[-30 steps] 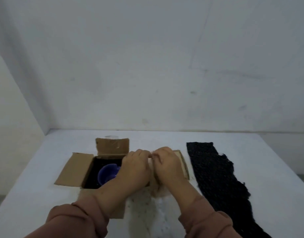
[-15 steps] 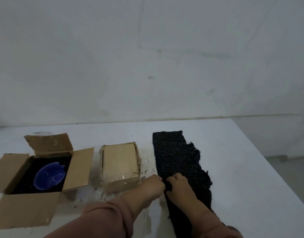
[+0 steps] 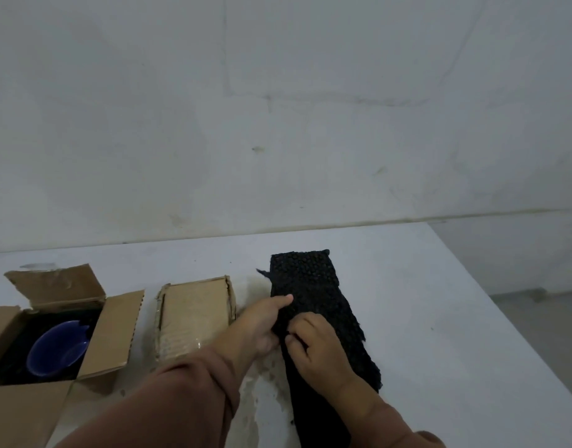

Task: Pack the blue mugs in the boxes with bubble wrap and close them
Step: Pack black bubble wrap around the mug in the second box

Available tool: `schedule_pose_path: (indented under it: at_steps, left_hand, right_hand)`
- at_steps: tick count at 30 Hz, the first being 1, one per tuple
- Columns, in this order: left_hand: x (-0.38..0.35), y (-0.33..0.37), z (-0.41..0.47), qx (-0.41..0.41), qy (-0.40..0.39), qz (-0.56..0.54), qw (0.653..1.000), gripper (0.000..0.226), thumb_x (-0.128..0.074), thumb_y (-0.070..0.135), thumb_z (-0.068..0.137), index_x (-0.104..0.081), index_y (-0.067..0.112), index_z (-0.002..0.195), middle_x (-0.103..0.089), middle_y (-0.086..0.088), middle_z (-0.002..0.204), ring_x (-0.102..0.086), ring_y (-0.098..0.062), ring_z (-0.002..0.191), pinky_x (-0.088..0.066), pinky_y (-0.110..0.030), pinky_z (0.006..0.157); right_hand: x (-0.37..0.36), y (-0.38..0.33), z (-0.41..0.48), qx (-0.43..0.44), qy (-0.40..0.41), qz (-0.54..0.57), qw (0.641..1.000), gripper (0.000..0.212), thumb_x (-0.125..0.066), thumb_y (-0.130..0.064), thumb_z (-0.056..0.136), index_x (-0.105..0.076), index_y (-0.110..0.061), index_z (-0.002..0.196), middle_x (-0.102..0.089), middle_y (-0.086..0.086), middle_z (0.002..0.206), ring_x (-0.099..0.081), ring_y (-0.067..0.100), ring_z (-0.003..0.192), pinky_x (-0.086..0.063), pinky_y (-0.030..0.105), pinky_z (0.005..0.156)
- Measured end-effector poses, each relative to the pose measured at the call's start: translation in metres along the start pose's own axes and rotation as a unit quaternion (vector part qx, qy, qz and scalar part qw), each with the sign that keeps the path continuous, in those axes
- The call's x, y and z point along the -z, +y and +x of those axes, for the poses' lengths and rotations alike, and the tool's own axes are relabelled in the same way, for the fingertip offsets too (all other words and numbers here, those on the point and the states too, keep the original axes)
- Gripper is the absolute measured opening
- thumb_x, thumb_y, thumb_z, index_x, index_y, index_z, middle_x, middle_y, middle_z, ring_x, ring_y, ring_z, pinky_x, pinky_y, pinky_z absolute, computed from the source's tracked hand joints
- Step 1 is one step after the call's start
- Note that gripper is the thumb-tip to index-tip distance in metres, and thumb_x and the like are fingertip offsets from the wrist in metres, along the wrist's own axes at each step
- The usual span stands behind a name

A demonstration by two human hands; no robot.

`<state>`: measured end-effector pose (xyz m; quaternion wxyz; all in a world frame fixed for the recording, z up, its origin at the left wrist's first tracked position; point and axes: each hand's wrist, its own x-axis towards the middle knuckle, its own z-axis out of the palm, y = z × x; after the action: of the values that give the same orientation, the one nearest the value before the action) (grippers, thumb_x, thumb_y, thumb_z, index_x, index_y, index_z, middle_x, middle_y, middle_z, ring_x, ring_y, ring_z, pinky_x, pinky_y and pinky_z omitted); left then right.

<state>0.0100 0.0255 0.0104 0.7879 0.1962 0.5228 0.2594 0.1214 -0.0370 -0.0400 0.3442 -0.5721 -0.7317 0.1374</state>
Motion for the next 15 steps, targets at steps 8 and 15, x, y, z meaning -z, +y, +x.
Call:
schedule_pose_path:
  at_steps: [8, 15]
  left_hand:
    - [0.033, 0.057, -0.063, -0.128, 0.004, 0.025, 0.991, 0.019, -0.048, 0.013, 0.097, -0.064, 0.007, 0.105, -0.070, -0.014, 0.099, -0.065, -0.029, 0.090, -0.053, -0.039, 0.079]
    - [0.116, 0.088, -0.113, -0.217, 0.018, 0.014, 0.976, 0.021, -0.042, 0.004, 0.097, -0.062, 0.008, 0.101, -0.068, -0.015, 0.102, -0.065, -0.029, 0.091, -0.052, -0.040, 0.077]
  right_hand:
    - [0.036, -0.017, 0.046, -0.368, 0.142, 0.298, 0.870, 0.011, -0.061, -0.024, 0.085, -0.052, -0.020, 0.081, -0.059, 0.002, 0.088, -0.054, 0.019, 0.078, -0.042, 0.028, 0.068]
    - [0.025, -0.093, 0.082, -0.290, 0.030, 0.507, 0.811, 0.040, -0.046, 0.019, 0.081, -0.050, -0.019, 0.091, -0.057, 0.004, 0.095, -0.052, 0.015, 0.085, -0.042, 0.026, 0.074]
